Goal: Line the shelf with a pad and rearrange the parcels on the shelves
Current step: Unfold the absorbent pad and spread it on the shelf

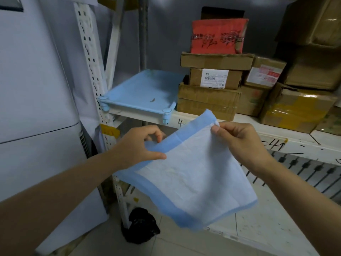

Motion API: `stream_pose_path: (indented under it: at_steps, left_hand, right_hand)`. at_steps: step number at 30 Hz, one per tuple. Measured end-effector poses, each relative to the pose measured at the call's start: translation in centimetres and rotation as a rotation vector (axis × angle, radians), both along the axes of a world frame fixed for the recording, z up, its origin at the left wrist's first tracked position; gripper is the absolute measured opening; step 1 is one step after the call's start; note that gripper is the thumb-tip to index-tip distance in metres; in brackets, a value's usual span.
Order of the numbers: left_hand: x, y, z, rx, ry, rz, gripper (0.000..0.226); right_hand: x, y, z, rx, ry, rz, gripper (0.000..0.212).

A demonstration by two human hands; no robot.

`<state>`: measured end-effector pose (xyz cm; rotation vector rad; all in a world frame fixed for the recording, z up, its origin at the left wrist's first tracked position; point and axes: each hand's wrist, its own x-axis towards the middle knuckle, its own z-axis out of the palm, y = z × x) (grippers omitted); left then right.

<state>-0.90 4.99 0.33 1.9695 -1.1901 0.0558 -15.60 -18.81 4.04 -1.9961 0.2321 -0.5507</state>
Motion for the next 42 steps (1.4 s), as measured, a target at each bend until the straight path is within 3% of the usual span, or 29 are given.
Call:
stream_pose_path:
  at_steps: [5, 10, 15, 20, 28, 34, 42]
  left_hand:
    - [0.6, -0.7, -0.3, -0.005, -0.01, -0.022, 0.034]
    - [0.7, -1.4, 0.2, -0.004, -0.142, -0.017, 0.054]
    - [1.4, -1.4, 0.5, 0.015, -0.28, -0.056, 0.041]
    - [3.4, -0.6, 0.1, 0.077, -0.22, 0.006, 0.048]
    - [5.1, -1.0, -0.8, 0.197, -0.085, 0.038, 0.04]
    - [5.7, -1.8, -1.6, 0.323, -0.139, 0.016, 0.047]
    - [6.3, -2.9, -1.3, 0.197, 0.038, 0.029, 0.055]
  right_hand:
    - [-0.9, -0.9, 1.2, -0.015, -0.02, -0.019, 0.025]
    - [-1.9, -1.9, 1.8, -0.042, -0.027, -0.09, 0.026]
    - [-2.5, -2.5, 1.8, -0.086, -0.003, -0.16, 0.027]
    - [-3.0, -2.7, 2.2, -0.069, -0.029, -0.178, 0.023]
    - [-2.9, -2.4, 2.2, -0.063, -0.047, -0.236, 0.024]
    - [-3.0, -2.5, 2.0, -0.059, -0.049, -0.261, 0.024]
    - [-3.1, -2.0, 1.9, -0.09, -0.062, -0.306, 0.025]
